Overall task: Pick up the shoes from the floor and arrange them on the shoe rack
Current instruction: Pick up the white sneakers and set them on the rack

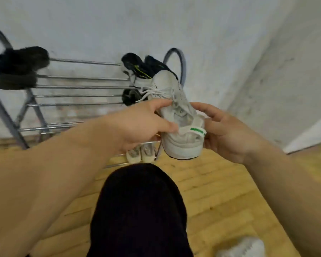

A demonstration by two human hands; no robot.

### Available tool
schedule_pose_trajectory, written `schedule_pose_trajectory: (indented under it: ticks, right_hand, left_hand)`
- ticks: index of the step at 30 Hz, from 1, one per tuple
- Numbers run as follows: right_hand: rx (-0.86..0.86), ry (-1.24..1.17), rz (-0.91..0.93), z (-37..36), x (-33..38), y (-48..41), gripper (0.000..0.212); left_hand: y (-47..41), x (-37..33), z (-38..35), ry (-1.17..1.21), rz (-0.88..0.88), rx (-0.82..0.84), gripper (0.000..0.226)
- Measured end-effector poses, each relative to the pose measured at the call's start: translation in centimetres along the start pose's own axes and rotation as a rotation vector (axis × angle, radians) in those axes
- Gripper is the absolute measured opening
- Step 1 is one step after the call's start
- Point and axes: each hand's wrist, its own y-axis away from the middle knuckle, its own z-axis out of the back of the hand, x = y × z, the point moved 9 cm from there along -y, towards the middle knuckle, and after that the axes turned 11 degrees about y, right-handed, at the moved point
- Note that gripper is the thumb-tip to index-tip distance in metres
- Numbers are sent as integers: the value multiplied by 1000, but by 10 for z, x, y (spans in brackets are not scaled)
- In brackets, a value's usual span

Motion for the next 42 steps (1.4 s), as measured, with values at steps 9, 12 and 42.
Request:
schedule_pose_trajectory:
  ticks: [9,12,42]
  right_hand:
    - [-445,-142,-468,139,-246,137,32]
    - [-544,-65,-674,155,-327,184,31]
    - [61,-214,155,-16,-8,-40,54]
  left_hand:
    - [-77,167,-198,-161,457,304,68]
    - [-88,189,-214,-326,460,328,69]
    - [-23,-28,21,-296,-49,-175,69]
